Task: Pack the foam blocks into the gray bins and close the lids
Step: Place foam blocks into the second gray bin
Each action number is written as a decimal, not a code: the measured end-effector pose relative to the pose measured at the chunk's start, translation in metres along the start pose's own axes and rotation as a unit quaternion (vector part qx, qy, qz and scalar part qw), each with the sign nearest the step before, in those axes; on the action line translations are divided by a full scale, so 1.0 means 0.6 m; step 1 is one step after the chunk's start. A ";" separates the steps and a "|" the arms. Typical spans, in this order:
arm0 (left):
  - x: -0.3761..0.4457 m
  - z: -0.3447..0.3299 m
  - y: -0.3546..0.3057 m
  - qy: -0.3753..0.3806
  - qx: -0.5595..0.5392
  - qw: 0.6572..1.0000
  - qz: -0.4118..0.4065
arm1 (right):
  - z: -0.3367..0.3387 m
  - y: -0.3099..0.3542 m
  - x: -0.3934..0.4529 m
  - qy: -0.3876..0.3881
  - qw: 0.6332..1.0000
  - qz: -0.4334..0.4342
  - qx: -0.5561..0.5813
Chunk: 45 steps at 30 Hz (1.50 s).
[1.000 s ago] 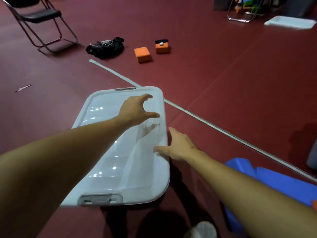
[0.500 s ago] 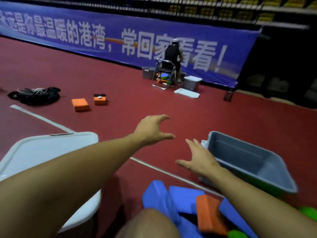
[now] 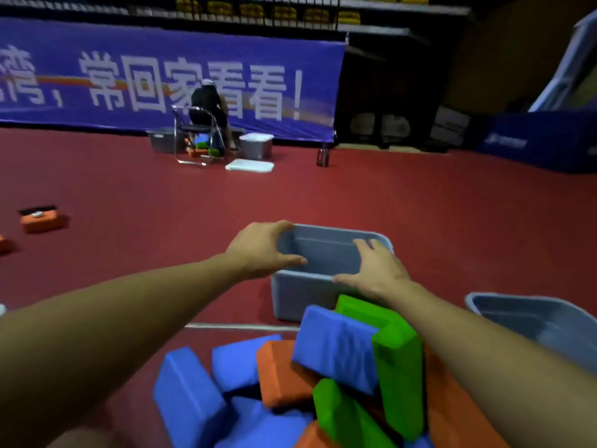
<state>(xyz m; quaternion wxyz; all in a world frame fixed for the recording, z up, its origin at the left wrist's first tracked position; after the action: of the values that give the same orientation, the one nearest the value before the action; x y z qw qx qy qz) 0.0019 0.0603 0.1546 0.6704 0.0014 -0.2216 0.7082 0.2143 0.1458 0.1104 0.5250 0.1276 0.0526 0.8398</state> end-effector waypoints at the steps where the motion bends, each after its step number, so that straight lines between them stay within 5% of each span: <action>1: 0.012 -0.032 -0.002 0.015 0.004 1.000 0.000 | -0.030 -0.017 0.009 0.015 1.000 -0.006 0.000; 11: 0.109 -0.272 -0.035 0.112 -0.024 0.993 -0.031 | -0.156 -0.130 0.040 0.121 0.988 -0.075 -0.055; 17: 0.090 -0.255 -0.116 0.107 0.037 0.988 -0.106 | -0.041 -0.190 -0.070 0.066 0.985 -0.104 -0.124; 30: -0.052 -0.128 -0.433 0.165 0.016 0.966 -0.198 | 0.240 -0.341 -0.425 -0.044 0.959 -0.276 0.038; 39: -0.028 -0.182 -0.448 0.180 0.051 0.954 -0.232 | 0.205 -0.348 -0.385 0.036 0.975 -0.218 0.004; 45: 0.042 -0.329 -0.410 0.201 -0.003 0.970 -0.135 | 0.087 -0.390 -0.271 0.082 0.986 -0.137 -0.038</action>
<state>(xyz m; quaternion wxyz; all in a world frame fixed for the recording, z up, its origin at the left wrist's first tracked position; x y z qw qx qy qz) 0.2910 0.1474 0.0608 0.7906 -0.1128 -0.0818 0.5963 0.4993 0.1016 0.0825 0.6337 0.0298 0.0803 0.7688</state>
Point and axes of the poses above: each hand's wrist, its own x-axis towards the middle knuckle, its own z-axis out of the back of the hand, y = z × x, the point moved 6 cm from there along x, towards the middle knuckle, and after that the axes turned 3 degrees about z, right-handed, at the moved point
